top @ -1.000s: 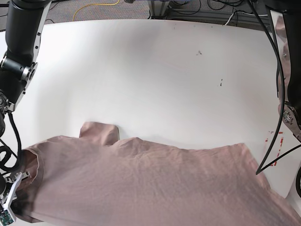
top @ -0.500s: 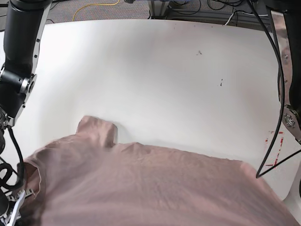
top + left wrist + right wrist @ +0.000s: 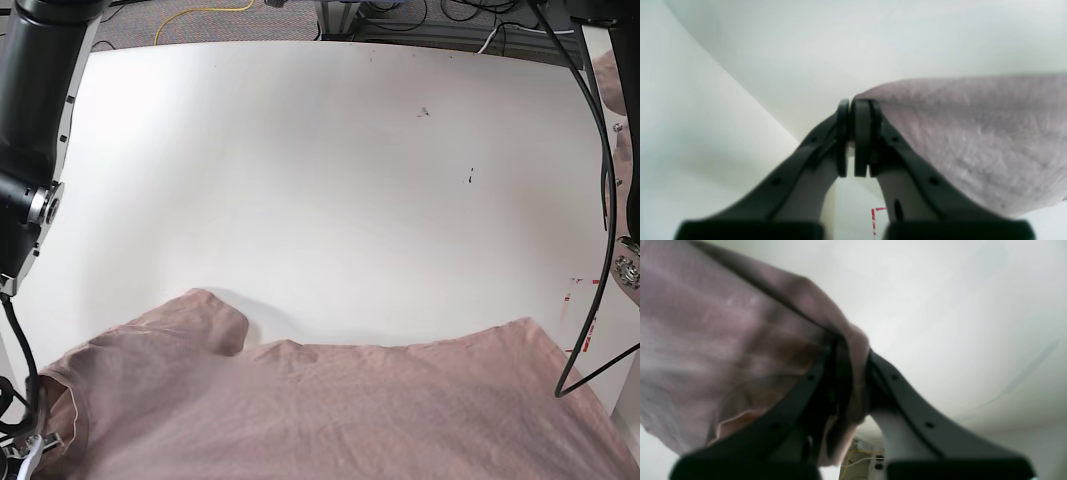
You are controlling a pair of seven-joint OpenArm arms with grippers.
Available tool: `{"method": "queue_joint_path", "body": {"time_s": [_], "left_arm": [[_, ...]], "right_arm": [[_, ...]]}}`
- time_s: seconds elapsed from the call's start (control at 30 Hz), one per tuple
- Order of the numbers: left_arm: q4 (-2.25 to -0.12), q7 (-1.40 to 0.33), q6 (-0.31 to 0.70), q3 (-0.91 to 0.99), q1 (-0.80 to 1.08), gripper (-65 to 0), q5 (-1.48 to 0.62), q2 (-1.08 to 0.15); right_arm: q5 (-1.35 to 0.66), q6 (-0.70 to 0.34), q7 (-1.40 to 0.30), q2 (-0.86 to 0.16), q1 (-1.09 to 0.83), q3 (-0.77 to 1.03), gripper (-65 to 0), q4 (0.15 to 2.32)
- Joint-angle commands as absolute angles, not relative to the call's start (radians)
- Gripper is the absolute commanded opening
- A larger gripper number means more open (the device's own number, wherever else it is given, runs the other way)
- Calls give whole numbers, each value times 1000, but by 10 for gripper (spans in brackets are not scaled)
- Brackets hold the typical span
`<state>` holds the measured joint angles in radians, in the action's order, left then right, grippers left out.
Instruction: Fold the T-shirt properly
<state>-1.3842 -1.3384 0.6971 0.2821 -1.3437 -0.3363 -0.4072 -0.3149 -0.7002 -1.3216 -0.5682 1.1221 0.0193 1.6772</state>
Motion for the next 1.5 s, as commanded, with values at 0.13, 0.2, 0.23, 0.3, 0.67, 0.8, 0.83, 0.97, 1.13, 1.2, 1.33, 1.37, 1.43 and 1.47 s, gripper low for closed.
{"method": "queue_joint_path", "body": {"time_s": [0.13, 0.2, 0.23, 0.3, 0.67, 0.8, 0.83, 0.97, 1.13, 1.2, 1.33, 1.37, 1.43, 1.47], "left_arm": [[-1408, -1305, 698, 280, -1319, -649, -351, -430], [-1422, -1305, 698, 280, -1294, -649, -351, -437], [-1432, -1305, 698, 280, -1279, -649, -351, -437], [-1449, -1307, 698, 280, -1254, -649, -351, -437], [-1520, -1317, 698, 283, -1076, -650, -415, -437], [-1560, -1362, 698, 286, -993, -650, -476, -438], [-1572, -1369, 698, 288, -975, -650, -481, -438], [-1656, -1396, 698, 325, -874, -650, -484, -435], [-1767, -1396, 698, 387, -725, -650, -484, -424], [-1796, -1396, 698, 403, -665, -650, -486, -424], [-1862, -1396, 698, 447, -524, -650, -486, -424], [-1871, -1396, 698, 458, -495, -650, -486, -424], [-1882, -1396, 698, 484, -418, -650, -486, -424], [-1885, -1396, 698, 496, -380, -650, -487, -424]], "right_arm": [[-309, -698, -1307, -585, 1096, 36, -617, 1698], [-309, -698, -1307, -599, 1066, 54, -617, 1722], [-309, -698, -1307, -604, 1043, 67, -617, 1735], [-309, -698, -1307, -604, 995, 91, -617, 1751], [-311, -698, -1307, -604, 714, 229, -617, 1879], [-317, -698, -1310, -602, 593, 289, -617, 1931], [-317, -698, -1310, -602, 568, 300, -617, 1940], [-320, -698, -1319, -598, 447, 354, -618, 1975], [-320, -698, -1325, -559, 323, 412, -618, 2009], [-320, -698, -1325, -549, 275, 435, -618, 2018], [-320, -698, -1326, -529, 185, 464, -620, 2025], [-320, -698, -1326, -526, 165, 473, -620, 2026], [-320, -698, -1326, -512, 124, 495, -620, 2026], [-320, -698, -1326, -501, 105, 506, -620, 2026]]}}
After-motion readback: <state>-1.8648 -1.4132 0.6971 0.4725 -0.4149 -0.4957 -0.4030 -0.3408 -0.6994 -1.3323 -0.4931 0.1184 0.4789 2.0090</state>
